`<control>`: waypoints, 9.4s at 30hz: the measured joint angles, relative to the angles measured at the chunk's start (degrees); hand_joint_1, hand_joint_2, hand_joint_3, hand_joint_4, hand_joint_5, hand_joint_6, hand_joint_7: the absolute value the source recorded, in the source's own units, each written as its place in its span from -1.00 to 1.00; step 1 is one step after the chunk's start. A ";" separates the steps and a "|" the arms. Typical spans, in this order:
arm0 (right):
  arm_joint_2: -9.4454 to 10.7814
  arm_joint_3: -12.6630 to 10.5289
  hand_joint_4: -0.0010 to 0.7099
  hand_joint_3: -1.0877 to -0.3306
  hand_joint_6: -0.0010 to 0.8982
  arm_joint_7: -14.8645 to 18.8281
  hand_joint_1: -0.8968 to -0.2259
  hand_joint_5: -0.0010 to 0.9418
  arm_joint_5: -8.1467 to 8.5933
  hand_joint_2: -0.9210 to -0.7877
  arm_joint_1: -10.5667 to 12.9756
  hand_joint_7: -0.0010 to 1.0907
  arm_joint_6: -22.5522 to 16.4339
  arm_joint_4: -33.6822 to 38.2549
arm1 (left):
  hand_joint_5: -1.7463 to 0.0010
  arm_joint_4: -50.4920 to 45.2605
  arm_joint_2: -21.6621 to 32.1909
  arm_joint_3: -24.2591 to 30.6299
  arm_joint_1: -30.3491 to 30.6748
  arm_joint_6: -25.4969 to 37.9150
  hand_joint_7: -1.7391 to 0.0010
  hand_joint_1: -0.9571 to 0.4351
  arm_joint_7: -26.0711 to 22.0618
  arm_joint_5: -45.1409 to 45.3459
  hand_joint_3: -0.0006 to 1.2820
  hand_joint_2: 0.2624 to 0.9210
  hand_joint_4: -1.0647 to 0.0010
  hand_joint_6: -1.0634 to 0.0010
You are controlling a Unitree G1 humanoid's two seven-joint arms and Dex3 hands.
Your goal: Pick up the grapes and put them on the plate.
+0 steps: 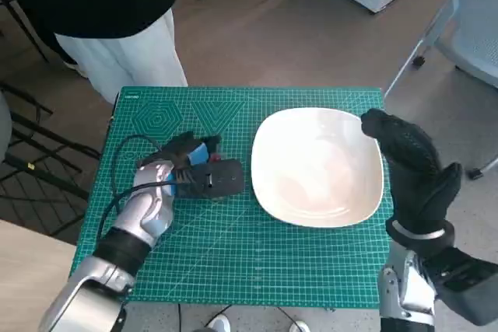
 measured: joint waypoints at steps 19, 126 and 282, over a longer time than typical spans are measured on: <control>-0.09 -0.02 -0.01 0.40 -0.64 0.02 0.38 -1.00 0.07 -1.00 0.10 -0.42 0.93 -0.33 | 0.99 4.40 -0.91 -0.32 -2.03 -0.98 0.99 -0.09 1.96 -2.33 -0.99 0.38 0.97 0.58; 0.17 0.14 -0.07 0.41 -0.69 0.43 0.37 -1.00 0.39 -1.00 -1.93 -0.36 -0.93 2.39 | -0.53 -33.03 8.37 6.07 7.85 -3.28 -0.17 0.38 9.05 -0.75 -0.84 1.00 -0.23 -0.17; 2.35 0.69 0.00 0.51 -0.67 -3.92 0.34 -0.99 -1.31 -1.00 1.18 -0.30 -0.34 -1.63 | 0.98 -2.71 -11.22 29.78 14.28 -57.58 0.96 -0.46 -12.00 -62.19 -0.36 1.00 0.92 0.71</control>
